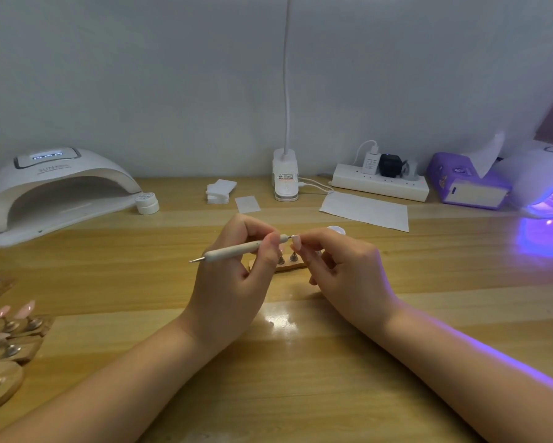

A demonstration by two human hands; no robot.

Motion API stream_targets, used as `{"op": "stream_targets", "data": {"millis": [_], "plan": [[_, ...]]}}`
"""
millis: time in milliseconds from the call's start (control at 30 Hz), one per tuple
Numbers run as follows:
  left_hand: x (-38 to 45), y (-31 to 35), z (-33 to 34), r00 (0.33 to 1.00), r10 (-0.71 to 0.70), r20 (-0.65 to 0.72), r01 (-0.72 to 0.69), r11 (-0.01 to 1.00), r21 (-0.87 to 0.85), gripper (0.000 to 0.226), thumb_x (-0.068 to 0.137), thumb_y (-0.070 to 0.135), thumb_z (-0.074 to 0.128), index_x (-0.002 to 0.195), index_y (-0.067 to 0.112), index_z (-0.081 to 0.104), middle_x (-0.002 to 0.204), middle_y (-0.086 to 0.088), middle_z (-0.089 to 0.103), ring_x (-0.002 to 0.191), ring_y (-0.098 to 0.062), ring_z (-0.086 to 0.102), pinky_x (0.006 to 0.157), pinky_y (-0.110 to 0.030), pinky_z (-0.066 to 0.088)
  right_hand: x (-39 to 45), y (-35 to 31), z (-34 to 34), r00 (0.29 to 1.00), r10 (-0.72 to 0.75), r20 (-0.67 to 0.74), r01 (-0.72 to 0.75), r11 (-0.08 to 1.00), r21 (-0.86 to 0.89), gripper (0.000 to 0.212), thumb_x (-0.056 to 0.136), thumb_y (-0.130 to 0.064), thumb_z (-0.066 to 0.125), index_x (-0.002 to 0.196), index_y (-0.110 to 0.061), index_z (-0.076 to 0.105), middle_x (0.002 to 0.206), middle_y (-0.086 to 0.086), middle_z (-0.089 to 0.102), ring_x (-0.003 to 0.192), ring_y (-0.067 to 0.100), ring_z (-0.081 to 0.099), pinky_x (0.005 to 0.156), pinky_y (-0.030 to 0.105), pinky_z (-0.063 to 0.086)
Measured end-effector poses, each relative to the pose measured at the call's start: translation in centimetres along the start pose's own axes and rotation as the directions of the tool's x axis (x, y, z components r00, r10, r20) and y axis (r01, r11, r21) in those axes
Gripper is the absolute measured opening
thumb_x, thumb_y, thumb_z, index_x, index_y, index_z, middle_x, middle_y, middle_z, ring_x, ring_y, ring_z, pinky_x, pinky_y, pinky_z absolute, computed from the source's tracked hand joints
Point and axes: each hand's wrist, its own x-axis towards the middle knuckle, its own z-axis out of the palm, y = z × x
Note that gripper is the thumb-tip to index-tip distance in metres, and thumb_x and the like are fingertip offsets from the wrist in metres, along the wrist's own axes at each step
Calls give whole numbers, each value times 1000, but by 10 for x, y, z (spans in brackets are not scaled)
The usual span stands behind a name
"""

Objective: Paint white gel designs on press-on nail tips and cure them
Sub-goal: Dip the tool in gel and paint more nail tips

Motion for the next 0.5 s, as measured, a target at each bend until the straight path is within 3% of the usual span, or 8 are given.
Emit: {"op": "stream_targets", "data": {"millis": [300, 500], "plan": [[-1, 1, 0, 1000, -11, 16, 11, 1000, 3, 19, 92, 29, 52, 90, 12, 60, 77, 2, 64, 75, -11, 63, 66, -18, 48, 1, 0, 0, 1000, 1, 10, -1, 1000, -5, 9, 90, -7, 66, 97, -8, 71, 82, -13, 63, 54, 16, 61, 52, 31, 51], [-1, 2, 0, 1000, -3, 16, 3, 1000, 11, 17, 92, 27, 53, 91, 12, 60, 77, 3, 64, 75, -10, 63, 65, -17, 48, 0, 1, 0, 1000, -2, 17, 2, 1000, 1, 10, 90, -8, 66, 98, -8, 71, 81, -3, 69, 55, 18, 62, 53, 34, 51]]}}
